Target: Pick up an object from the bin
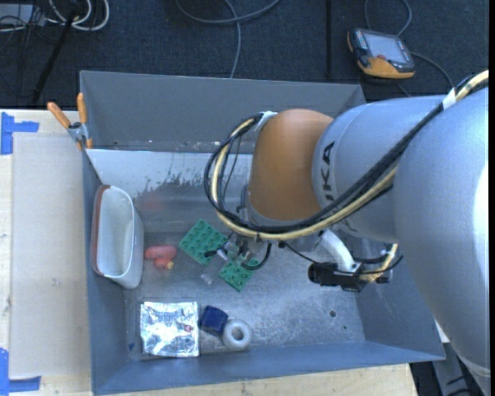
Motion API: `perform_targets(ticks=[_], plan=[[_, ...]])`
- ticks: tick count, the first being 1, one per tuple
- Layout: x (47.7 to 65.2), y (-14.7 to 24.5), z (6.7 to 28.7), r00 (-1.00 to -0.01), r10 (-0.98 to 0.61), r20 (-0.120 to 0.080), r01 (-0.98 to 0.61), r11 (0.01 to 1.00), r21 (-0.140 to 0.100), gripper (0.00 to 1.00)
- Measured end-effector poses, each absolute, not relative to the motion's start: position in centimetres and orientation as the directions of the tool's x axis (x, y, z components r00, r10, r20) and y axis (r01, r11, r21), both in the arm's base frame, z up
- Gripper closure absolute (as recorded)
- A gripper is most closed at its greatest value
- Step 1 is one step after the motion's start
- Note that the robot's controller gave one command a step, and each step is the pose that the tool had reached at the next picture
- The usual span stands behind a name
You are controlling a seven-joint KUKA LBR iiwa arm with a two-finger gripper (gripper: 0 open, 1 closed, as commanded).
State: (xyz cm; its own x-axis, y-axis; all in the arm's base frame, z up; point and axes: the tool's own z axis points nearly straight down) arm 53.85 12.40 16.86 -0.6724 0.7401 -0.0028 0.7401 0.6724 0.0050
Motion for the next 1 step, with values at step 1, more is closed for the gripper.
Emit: perform_targets(ticks=[1], plan=[[53.91,12.35,19.63,-0.675,0.738,0.0,0.738,0.675,0.001,1.0]])
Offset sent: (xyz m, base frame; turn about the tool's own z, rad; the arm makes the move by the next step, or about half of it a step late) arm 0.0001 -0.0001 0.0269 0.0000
